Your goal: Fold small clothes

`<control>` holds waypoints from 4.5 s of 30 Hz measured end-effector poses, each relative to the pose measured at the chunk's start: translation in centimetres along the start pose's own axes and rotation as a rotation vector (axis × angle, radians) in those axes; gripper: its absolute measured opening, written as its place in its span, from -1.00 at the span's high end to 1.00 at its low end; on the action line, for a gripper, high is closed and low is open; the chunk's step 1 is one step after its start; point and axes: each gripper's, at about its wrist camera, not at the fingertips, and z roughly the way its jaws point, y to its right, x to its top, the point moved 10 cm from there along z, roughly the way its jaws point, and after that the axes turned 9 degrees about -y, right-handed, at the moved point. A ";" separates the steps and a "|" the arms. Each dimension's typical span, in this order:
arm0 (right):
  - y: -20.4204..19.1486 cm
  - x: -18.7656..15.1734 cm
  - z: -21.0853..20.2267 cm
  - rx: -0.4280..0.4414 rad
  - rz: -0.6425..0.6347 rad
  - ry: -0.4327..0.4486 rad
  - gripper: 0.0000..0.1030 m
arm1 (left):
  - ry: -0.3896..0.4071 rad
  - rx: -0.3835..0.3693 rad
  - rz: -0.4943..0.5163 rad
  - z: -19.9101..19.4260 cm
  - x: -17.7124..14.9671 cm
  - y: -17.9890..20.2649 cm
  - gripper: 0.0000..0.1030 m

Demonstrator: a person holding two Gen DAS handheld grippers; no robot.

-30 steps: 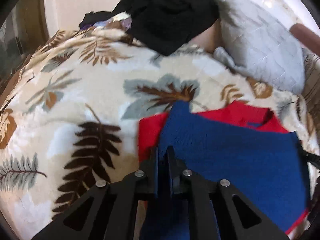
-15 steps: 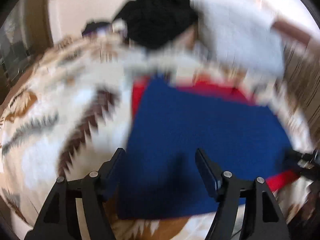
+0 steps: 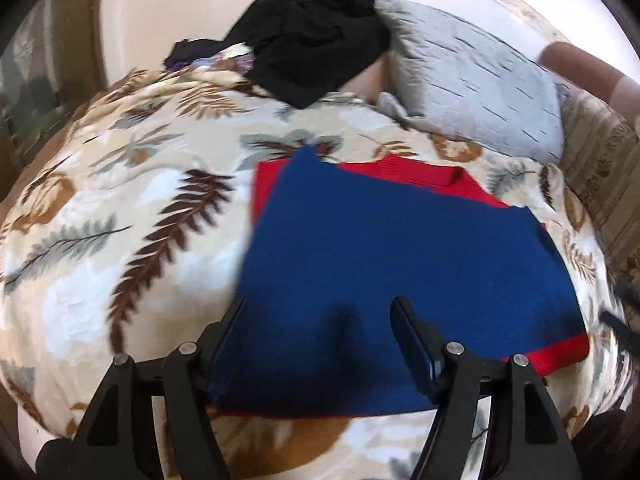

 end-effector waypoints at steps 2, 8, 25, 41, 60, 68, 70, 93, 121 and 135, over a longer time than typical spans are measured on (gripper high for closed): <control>-0.7 1.1 1.6 0.014 -0.025 -0.023 -0.44 | -0.027 0.012 0.035 1.7 -0.2 0.6 -0.41; 4.3 3.1 5.9 -0.002 0.137 -0.134 -0.29 | -0.079 0.072 0.135 3.2 -1.3 1.7 -0.42; 7.7 11.4 10.7 -0.294 -0.037 -0.160 0.65 | -0.075 0.027 0.114 6.2 1.2 4.3 -0.48; -3.1 1.9 4.6 -0.035 -0.156 -0.114 -0.37 | -0.059 -0.033 0.046 3.5 0.7 3.7 -0.48; 0.8 -2.8 7.3 -0.023 -0.094 -0.141 -0.37 | -0.132 -0.104 -0.216 -0.6 -3.2 -7.0 -0.11; 0.7 -2.8 7.2 -0.009 -0.111 -0.133 -0.45 | -0.124 -0.123 -0.163 6.9 8.5 -6.6 -0.42; 0.8 -2.8 7.2 0.005 -0.103 -0.135 -0.45 | -0.186 -0.044 -0.178 10.7 9.8 -7.7 0.09; 0.5 -3.5 7.2 -0.086 -0.160 -0.136 -0.45 | 0.017 0.004 -0.017 -0.2 2.5 -1.6 -0.37; 6.9 -6.5 1.6 -0.133 0.227 -0.029 0.83 | -0.110 0.052 0.077 4.0 -2.8 4.3 -0.48; 5.4 -1.7 -1.6 -0.116 0.104 0.013 -0.51 | -0.105 0.057 0.100 4.9 -2.4 3.7 -0.61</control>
